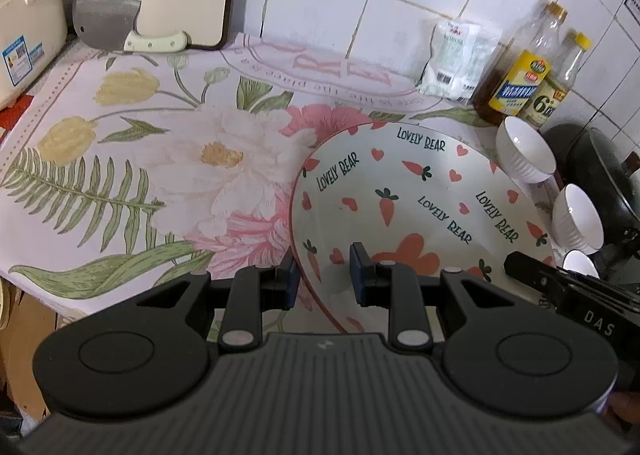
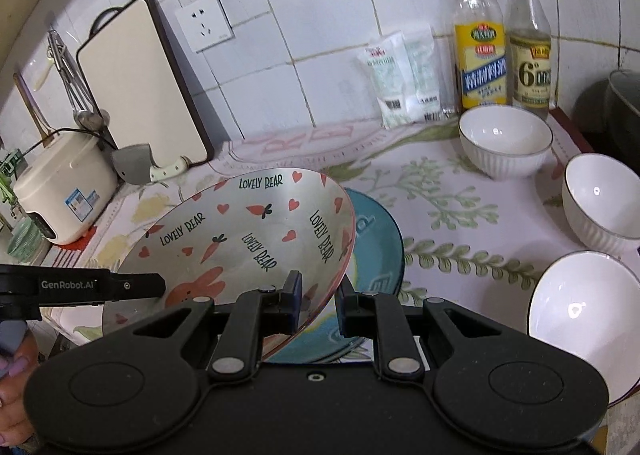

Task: Organize plates and bowls
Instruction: 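Lift the bunny bowl with both grippers and carry it over the plate stack, then lower the bunny bowl onto the blue plate and open both grippers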

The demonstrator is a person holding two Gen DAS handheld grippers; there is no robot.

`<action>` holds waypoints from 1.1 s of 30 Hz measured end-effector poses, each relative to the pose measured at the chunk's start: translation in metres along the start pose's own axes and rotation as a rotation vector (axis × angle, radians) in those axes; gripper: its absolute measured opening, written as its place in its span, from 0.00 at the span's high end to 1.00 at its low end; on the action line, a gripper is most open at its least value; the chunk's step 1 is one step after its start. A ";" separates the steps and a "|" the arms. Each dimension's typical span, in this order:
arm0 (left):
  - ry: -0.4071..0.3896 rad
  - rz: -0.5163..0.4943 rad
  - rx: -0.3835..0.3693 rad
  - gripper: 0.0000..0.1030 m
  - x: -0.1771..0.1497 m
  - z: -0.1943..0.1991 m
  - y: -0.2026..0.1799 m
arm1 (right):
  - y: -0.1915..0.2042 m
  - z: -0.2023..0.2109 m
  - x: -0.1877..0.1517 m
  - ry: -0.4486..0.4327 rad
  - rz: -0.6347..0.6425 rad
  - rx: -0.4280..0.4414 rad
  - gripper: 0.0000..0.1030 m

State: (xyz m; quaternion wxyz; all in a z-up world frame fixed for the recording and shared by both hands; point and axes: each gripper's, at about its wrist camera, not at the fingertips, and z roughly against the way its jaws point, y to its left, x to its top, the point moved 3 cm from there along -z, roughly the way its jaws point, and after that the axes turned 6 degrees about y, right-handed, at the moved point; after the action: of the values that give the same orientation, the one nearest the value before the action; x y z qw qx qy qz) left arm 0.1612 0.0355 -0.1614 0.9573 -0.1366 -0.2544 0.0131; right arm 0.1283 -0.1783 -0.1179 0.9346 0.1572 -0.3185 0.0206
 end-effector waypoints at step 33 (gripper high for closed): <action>0.102 0.011 0.017 0.77 -0.004 -0.041 -0.003 | -0.017 -0.028 -0.015 0.068 -0.041 -0.054 0.79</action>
State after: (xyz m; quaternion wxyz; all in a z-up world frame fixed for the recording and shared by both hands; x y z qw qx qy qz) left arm 0.1774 0.0221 -0.1971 0.9701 -0.1303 -0.2042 0.0133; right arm 0.1355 -0.1848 -0.1528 0.9490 0.1376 -0.2836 -0.0018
